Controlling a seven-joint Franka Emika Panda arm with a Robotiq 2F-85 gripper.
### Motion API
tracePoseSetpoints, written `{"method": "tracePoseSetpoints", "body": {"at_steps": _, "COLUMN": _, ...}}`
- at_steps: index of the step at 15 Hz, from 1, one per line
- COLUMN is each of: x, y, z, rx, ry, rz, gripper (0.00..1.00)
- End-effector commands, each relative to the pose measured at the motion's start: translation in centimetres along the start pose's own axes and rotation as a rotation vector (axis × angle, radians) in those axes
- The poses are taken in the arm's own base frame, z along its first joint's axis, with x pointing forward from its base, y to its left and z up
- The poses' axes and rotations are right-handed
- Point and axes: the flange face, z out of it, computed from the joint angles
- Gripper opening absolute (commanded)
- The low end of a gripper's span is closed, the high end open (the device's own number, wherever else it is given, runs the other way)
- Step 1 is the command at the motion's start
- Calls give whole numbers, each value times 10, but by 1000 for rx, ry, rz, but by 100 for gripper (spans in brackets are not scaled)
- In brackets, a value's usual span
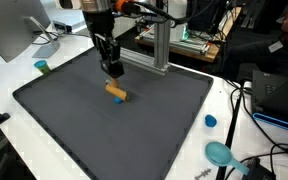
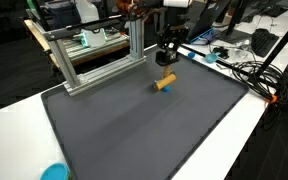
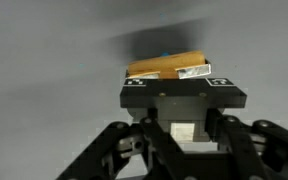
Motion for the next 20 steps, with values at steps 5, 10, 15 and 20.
{"method": "tracePoseSetpoints", "body": {"at_steps": 5, "x": 11, "y": -13, "z": 14, "rx": 10, "ry": 11, "rz": 14, "gripper": 22}}
{"method": "tracePoseSetpoints", "body": {"at_steps": 10, "x": 8, "y": -18, "z": 28, "rx": -3, "ry": -41, "rz": -6, "gripper": 22}}
{"method": "tracePoseSetpoints", "body": {"at_steps": 15, "x": 9, "y": -14, "z": 40, "rx": -13, "ry": -86, "rz": 2, "gripper": 22}}
{"method": "tracePoseSetpoints", "body": {"at_steps": 20, "x": 7, "y": -11, "z": 49, "rx": -42, "ry": -135, "rz": 4, "gripper": 22}}
